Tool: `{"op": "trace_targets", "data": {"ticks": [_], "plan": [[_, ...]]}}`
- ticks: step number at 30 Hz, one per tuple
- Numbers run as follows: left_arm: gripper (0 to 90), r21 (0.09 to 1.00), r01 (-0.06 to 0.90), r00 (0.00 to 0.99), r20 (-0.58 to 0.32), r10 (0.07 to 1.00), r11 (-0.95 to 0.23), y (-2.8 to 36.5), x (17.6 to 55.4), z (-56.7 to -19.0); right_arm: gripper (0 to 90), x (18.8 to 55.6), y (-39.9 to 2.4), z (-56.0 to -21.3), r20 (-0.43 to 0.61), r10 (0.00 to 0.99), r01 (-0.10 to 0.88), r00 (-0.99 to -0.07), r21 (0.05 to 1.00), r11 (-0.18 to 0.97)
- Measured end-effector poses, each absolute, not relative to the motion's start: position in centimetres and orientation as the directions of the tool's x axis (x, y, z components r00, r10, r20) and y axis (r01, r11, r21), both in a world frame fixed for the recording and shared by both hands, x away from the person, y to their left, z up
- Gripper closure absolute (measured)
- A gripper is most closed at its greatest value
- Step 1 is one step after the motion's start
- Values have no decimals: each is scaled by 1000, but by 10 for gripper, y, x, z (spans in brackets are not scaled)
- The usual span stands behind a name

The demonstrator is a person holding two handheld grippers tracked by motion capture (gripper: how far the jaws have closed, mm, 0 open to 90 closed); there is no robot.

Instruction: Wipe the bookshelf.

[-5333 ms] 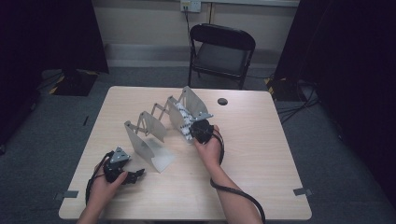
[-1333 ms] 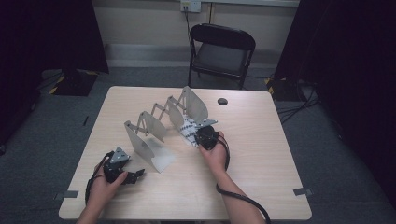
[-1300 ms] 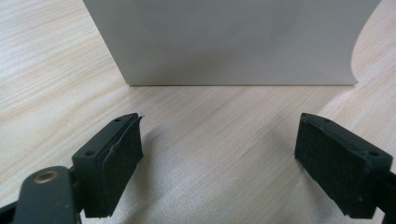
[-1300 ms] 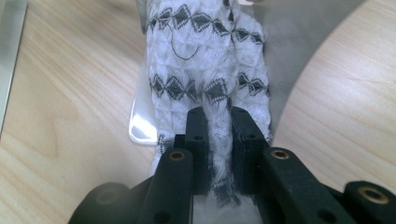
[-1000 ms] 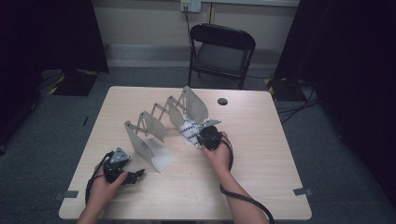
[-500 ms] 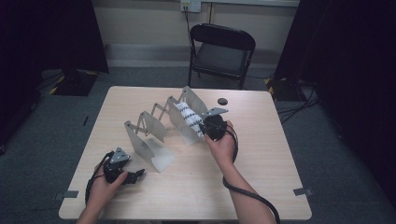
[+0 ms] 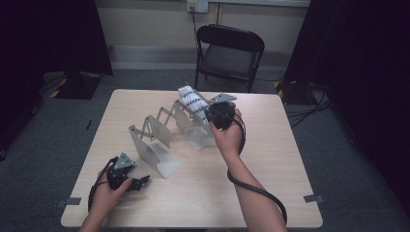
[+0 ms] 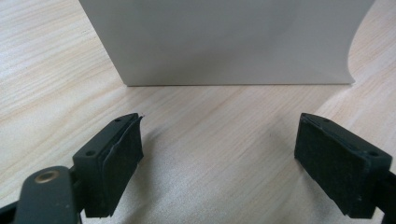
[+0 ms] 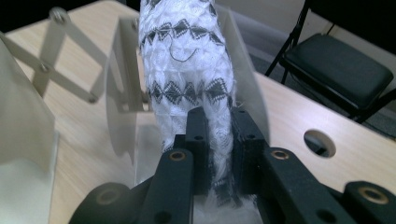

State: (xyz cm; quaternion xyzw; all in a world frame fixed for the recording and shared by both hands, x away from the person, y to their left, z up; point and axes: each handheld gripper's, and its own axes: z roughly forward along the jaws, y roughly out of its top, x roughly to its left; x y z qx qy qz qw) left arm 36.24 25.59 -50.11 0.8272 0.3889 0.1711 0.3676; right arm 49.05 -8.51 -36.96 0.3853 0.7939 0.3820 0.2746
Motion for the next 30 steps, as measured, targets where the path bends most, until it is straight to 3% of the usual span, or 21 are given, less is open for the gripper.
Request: {"op": "trace_targets", "data": {"ticks": [14,30], "plan": [[148,741,517,640,-3,768,-428,256,362,-501,791,482,-103,-465,-70,835,546,-546,726,418],[148,741,518,640,-3,768,-428,256,362,-501,786,473,-106,-483,-51,805,559,-592,694,455]]}}
